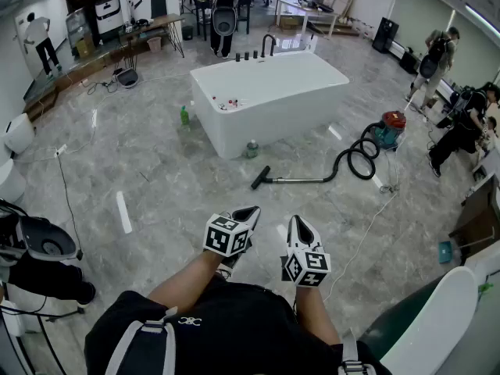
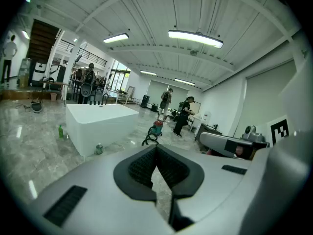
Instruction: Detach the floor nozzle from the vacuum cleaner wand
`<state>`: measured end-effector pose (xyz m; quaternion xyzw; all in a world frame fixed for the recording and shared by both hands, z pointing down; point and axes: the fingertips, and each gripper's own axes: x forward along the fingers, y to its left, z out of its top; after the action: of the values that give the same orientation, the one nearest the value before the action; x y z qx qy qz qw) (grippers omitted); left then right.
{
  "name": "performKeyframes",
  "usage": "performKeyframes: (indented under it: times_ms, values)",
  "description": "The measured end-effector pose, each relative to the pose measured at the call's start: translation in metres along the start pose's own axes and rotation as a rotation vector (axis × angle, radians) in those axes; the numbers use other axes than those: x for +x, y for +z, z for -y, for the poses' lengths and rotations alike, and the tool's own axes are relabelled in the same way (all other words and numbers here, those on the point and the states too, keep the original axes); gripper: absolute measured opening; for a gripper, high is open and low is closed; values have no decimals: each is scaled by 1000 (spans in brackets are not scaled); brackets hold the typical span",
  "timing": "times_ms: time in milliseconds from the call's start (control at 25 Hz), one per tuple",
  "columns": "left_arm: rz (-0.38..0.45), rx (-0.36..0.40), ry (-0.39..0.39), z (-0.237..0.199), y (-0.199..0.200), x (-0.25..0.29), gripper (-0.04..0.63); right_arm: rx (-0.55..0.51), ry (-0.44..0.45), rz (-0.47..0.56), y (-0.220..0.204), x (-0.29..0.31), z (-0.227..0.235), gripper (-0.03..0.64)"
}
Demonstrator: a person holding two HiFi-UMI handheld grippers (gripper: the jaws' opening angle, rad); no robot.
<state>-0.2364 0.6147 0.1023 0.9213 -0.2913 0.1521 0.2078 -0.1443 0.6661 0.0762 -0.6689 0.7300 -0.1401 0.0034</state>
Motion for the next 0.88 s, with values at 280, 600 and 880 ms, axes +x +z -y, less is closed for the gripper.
performKeyframes:
  times_ms: [280,600,880]
  values:
    - [-16,13,-12,11,-5,22,9,21,-12,0,-4,-3,23,14]
    - [-33,19,-37,-5,6,72,9,13,-15,-32,-8,33,51,14]
    - [-11,24,-62,-34,49,136,9,15,-26,-39,15,99,93,14]
